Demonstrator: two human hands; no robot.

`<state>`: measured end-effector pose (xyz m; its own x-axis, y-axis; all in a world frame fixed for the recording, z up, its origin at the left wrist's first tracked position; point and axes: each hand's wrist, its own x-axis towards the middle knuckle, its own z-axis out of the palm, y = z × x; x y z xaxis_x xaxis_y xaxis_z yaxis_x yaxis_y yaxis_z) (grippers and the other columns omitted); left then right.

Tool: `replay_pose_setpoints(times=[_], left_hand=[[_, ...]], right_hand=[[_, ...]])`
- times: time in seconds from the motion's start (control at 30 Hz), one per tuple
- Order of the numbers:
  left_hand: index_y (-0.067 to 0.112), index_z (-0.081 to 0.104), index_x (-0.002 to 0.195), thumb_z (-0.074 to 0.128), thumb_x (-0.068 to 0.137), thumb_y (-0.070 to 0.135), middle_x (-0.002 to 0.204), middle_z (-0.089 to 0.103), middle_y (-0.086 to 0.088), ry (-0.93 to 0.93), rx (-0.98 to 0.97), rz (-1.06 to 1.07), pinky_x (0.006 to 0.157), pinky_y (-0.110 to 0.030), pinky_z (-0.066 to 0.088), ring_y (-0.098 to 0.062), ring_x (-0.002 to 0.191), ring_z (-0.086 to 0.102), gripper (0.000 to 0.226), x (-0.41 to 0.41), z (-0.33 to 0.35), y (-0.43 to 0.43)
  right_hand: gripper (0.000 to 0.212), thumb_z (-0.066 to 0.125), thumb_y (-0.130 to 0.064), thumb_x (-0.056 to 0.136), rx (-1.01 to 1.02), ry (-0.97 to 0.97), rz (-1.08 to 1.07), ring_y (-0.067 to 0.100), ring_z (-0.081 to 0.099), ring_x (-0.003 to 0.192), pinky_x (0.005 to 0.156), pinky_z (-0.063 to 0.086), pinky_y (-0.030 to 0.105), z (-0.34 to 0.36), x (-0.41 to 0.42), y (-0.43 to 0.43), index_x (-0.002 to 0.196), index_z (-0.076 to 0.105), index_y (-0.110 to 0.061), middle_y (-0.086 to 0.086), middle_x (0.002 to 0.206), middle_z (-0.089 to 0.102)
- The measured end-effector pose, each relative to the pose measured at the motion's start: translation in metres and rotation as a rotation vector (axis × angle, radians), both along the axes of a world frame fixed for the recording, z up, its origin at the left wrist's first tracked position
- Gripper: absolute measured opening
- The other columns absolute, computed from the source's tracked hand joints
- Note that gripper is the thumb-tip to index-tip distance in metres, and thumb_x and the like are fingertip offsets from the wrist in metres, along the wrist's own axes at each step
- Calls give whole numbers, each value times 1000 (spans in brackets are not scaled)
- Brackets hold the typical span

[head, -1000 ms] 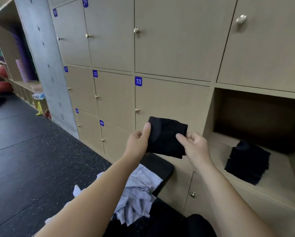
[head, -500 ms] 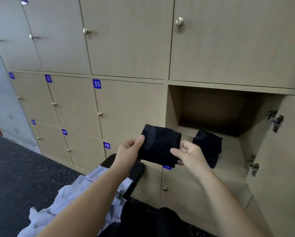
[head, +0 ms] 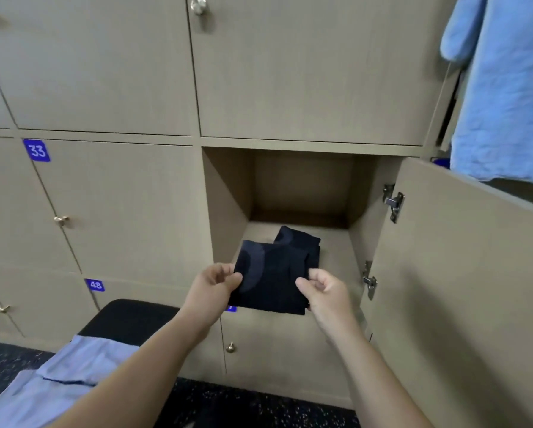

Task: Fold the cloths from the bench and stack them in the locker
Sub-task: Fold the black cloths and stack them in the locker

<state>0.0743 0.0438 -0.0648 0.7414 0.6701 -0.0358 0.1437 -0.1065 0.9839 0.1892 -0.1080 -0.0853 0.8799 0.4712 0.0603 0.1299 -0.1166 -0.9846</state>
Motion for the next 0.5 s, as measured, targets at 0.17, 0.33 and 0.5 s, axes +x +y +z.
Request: replay_pose_setpoints(times=[0.17, 0.33, 0.5], left_hand=[[7, 66, 99, 54, 99, 13, 85, 72, -5, 50, -28, -42, 58, -16, 47, -11, 74, 67, 13, 36, -19, 2], [20, 67, 100, 49, 97, -2, 85, 75, 4, 124, -45, -166, 64, -16, 45, -5, 76, 65, 29, 71, -32, 11], [13, 68, 95, 47, 96, -9, 66, 72, 11, 97, -4, -181, 56, -7, 47, 6, 55, 62, 29, 118, -29, 32]], right_hand=[[21, 60, -12, 92, -87, 7, -50, 20, 66, 90, 89, 52, 40, -25, 34, -3, 111, 66, -4, 11, 98, 71], [11, 61, -7, 92, -99, 69, -124, 20, 67, 84, 74, 50, 24, -46, 65, 1, 84, 69, -11, 3, 85, 72], [6, 65, -10, 90, -82, 68, -185, 25, 67, 89, 80, 52, 33, -48, 102, 21, 92, 71, -11, 9, 90, 72]])
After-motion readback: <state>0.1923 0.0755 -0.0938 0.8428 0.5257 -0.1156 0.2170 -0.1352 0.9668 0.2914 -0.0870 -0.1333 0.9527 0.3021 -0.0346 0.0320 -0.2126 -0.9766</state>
